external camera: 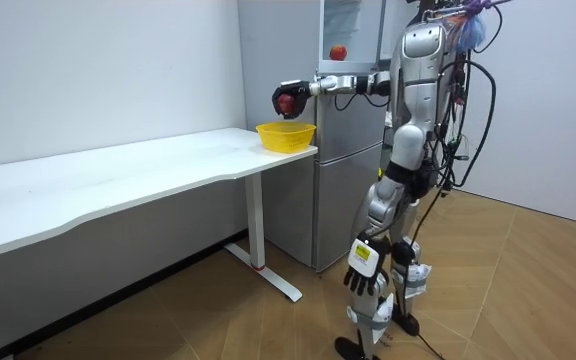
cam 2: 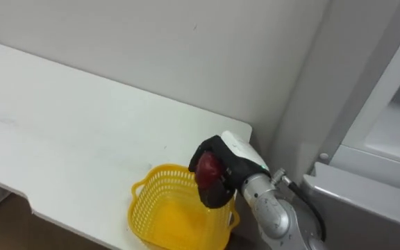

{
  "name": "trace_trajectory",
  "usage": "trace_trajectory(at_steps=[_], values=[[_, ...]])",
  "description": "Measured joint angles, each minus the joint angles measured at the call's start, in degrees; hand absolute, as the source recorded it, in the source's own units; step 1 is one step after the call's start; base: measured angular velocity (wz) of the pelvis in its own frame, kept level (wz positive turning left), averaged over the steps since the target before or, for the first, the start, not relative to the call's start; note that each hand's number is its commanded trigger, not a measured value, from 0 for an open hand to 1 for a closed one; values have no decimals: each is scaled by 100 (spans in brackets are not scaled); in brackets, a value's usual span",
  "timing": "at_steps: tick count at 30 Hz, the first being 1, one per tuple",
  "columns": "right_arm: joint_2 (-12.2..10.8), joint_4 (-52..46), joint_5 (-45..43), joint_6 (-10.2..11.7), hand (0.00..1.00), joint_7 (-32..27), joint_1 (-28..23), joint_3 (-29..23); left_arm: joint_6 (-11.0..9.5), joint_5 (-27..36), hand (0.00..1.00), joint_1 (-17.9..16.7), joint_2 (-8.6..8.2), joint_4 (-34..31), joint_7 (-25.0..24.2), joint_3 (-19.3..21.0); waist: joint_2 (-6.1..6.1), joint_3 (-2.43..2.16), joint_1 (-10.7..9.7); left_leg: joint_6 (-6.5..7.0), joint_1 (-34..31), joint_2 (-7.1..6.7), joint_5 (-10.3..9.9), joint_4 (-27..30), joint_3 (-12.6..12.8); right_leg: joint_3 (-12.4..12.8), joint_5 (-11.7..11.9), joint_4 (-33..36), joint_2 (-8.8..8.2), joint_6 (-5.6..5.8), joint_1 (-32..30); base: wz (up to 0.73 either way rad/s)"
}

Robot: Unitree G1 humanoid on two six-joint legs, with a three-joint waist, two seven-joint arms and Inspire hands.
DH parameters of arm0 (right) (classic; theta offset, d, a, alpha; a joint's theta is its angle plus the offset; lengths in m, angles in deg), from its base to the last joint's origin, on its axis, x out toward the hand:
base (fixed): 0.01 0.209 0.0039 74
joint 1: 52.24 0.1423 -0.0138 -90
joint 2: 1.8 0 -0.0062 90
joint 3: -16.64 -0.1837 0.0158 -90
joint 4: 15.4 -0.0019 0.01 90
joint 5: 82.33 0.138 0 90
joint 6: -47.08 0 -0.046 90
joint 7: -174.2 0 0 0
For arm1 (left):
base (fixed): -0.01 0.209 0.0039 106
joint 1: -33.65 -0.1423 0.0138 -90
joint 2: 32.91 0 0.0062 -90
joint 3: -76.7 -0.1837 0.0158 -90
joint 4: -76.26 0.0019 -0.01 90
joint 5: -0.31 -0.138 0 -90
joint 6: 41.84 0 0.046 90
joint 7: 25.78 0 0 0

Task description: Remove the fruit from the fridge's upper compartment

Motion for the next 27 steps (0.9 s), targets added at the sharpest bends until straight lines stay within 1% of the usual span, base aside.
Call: trace_trajectory(at_steps=[1,2,4,6,9,14,18,22,27], values=[[-3,17,-8,0,19,-8,0,6,0,0,0,44,-4,54,0,0,4,10,1,0,-27,0,0,1,0,2,0,0,0,0,-30,0],[-7,17,-19,3,0,-35,1,28,0,0,0,70,-4,91,0,0,5,11,5,0,-51,0,0,3,-5,0,0,-1,1,0,-44,4],[-8,17,-26,19,0,-137,2,85,3,-1,0,146,0,124,1,1,16,18,-18,0,-123,-8,0,31,-34,-9,0,-1,1,0,-94,7],[-7,15,-12,19,0,-205,9,117,1,-1,0,192,1,119,1,2,-2,6,-15,1,-161,-10,1,64,-35,-7,0,-1,0,0,-120,4],[-6,15,32,18,0,-248,63,227,1,4,0,201,6,116,8,-50,22,23,-19,1,-169,-11,1,52,-43,-6,0,-1,0,0,-129,0],[7,15,239,11,0,-297,119,398,5,0,0,234,8,116,15,-53,19,21,-18,1,-161,-8,1,-2,-46,-8,0,-1,0,0,-155,0],[1,15,299,11,0,-286,148,409,7,-1,0,254,7,105,50,-53,21,21,-7,1,-164,-8,1,-5,-45,-6,0,0,1,0,-164,0],[8,33,309,-3,0,-286,148,618,15,2,0,252,2,75,200,-54,24,21,-7,0,-157,-3,1,-9,-27,2,0,0,3,0,-166,0],[7,106,308,-11,0,-280,148,692,33,2,0,279,-2,77,343,-52,30,18,29,1,-156,-2,1,-4,-18,6,1,5,3,-2,-167,0]])
